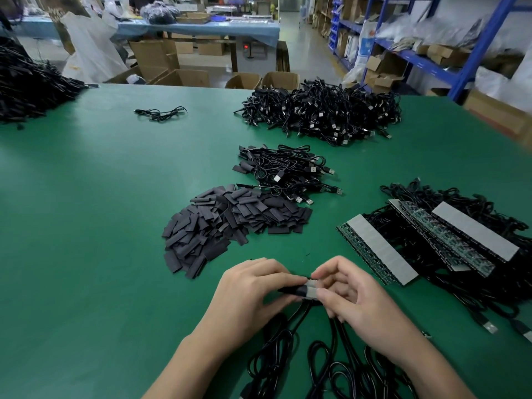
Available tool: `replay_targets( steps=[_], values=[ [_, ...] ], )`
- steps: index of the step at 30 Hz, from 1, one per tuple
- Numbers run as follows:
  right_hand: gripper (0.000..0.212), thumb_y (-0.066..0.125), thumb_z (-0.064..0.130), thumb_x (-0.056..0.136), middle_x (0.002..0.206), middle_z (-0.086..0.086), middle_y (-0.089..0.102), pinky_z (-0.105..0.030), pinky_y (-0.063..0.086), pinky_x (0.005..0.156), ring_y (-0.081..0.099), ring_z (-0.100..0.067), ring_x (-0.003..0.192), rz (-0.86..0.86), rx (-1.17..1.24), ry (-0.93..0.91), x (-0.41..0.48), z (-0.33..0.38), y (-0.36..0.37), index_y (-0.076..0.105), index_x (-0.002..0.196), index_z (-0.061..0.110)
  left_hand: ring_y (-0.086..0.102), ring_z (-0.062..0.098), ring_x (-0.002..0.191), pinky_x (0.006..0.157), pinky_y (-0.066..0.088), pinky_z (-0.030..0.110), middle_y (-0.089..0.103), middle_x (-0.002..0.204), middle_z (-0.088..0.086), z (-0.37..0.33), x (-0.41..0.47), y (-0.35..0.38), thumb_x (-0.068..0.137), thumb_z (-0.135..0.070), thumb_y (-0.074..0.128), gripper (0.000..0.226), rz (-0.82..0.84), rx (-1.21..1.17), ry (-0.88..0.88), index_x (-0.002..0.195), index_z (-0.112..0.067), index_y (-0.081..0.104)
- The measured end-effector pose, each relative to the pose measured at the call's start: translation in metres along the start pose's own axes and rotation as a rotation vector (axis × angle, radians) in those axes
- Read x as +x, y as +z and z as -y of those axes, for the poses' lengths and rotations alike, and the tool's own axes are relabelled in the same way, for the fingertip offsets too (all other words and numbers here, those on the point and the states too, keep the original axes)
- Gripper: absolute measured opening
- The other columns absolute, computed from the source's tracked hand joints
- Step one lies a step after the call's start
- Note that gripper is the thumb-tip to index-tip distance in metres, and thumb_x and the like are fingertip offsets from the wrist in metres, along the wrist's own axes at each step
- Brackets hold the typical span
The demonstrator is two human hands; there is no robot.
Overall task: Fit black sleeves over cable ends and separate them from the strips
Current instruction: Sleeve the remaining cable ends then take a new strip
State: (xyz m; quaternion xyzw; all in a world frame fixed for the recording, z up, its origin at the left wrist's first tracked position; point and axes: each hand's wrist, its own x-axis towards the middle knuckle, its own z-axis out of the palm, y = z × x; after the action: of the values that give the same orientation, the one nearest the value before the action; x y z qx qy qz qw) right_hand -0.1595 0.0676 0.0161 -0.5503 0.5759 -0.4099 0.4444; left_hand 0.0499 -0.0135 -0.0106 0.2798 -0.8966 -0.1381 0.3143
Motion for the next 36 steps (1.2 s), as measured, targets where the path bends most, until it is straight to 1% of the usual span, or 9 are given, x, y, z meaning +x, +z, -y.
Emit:
replay_targets(
  steps=[4,11,17,19,22,24,29,34,36],
  values=[
    [0.03,0.071,0.008,0.094,0.083,-0.004,0.067,-0.02,0.049,0.065,0.065,-0.015,0.068,-0.001,0.019,0.024,0.0008,-0.004,-0.0009,0.065,0.088,0.036,0.06,0.002,0.084,0.072,0.051,0.021,0.067,0.097,-0.018,0.0005,-0.0009,0.0012,0.091,-0.041,0.073,0.023,0.007,0.014,0.025,0.113,-0.032,0.077],
    [0.032,0.073,0.005,0.091,0.082,-0.004,0.072,-0.018,0.051,0.064,0.073,-0.019,0.071,-0.016,0.008,0.039,0.0015,-0.0061,0.0047,0.065,0.087,0.035,0.061,0.006,0.081,0.07,0.052,0.027,0.066,0.094,-0.016,-0.0028,-0.0015,0.0081,0.092,-0.038,0.075,0.023,-0.007,0.01,0.078,0.113,-0.031,0.076],
    [0.031,0.077,0.003,0.088,0.084,-0.007,0.076,-0.019,0.054,0.065,0.078,-0.024,0.075,-0.108,0.054,0.056,0.0037,-0.0059,0.0029,0.067,0.085,0.032,0.064,0.003,0.087,0.076,0.054,0.025,0.069,0.097,-0.015,-0.0018,-0.0001,0.0028,0.091,-0.037,0.078,0.024,-0.034,-0.111,-0.015,0.112,-0.026,0.076],
    [0.028,0.079,0.003,0.086,0.084,-0.01,0.077,-0.021,0.055,0.063,0.078,-0.026,0.077,-0.107,0.097,0.07,0.0031,-0.0044,0.0015,0.068,0.084,0.028,0.064,0.0,0.087,0.076,0.054,0.024,0.069,0.096,-0.017,-0.0026,0.0005,0.0006,0.091,-0.038,0.077,0.02,-0.028,-0.154,-0.035,0.108,-0.029,0.077],
    [0.02,0.079,0.002,0.086,0.086,-0.012,0.078,-0.024,0.058,0.065,0.078,-0.029,0.08,-0.085,0.148,0.1,0.0033,-0.0033,-0.0012,0.066,0.095,0.013,0.064,-0.002,0.086,0.076,0.054,0.02,0.068,0.094,-0.018,-0.0035,0.0006,-0.0014,0.092,-0.041,0.074,0.018,-0.019,-0.189,-0.058,0.107,-0.031,0.076],
    [0.02,0.078,0.0,0.086,0.086,-0.01,0.078,-0.023,0.058,0.066,0.078,-0.027,0.08,-0.094,0.133,0.117,0.0036,-0.0031,-0.0028,0.065,0.098,0.008,0.064,-0.002,0.085,0.076,0.054,0.02,0.068,0.094,-0.018,-0.0033,0.0002,-0.0016,0.092,-0.042,0.074,0.018,-0.012,-0.188,-0.066,0.106,-0.032,0.077],
    [0.022,0.08,-0.001,0.084,0.082,-0.011,0.077,-0.021,0.056,0.068,0.078,-0.027,0.075,-0.12,0.091,0.108,0.0027,-0.0041,-0.0017,0.069,0.088,0.017,0.063,-0.001,0.085,0.075,0.054,0.022,0.067,0.094,-0.017,-0.0019,-0.0006,0.0001,0.091,-0.039,0.077,0.018,0.02,-0.15,-0.066,0.106,-0.03,0.077],
    [0.03,0.08,0.0,0.084,0.083,-0.009,0.077,-0.025,0.06,0.076,0.077,-0.025,0.076,-0.096,0.061,0.092,0.0021,-0.0051,-0.001,0.07,0.083,0.029,0.062,-0.003,0.086,0.076,0.051,0.016,0.066,0.095,-0.019,-0.0028,-0.0006,-0.001,0.091,-0.041,0.074,0.018,0.047,-0.161,-0.067,0.106,-0.031,0.077],
    [0.03,0.081,0.001,0.083,0.084,-0.009,0.077,-0.026,0.06,0.077,0.077,-0.025,0.076,-0.098,0.058,0.085,0.0023,-0.0054,-0.0006,0.07,0.082,0.028,0.062,-0.002,0.086,0.076,0.053,0.019,0.066,0.095,-0.018,-0.0028,-0.0005,-0.0005,0.091,-0.04,0.075,0.018,0.053,-0.169,-0.066,0.106,-0.03,0.077]
  ],
)
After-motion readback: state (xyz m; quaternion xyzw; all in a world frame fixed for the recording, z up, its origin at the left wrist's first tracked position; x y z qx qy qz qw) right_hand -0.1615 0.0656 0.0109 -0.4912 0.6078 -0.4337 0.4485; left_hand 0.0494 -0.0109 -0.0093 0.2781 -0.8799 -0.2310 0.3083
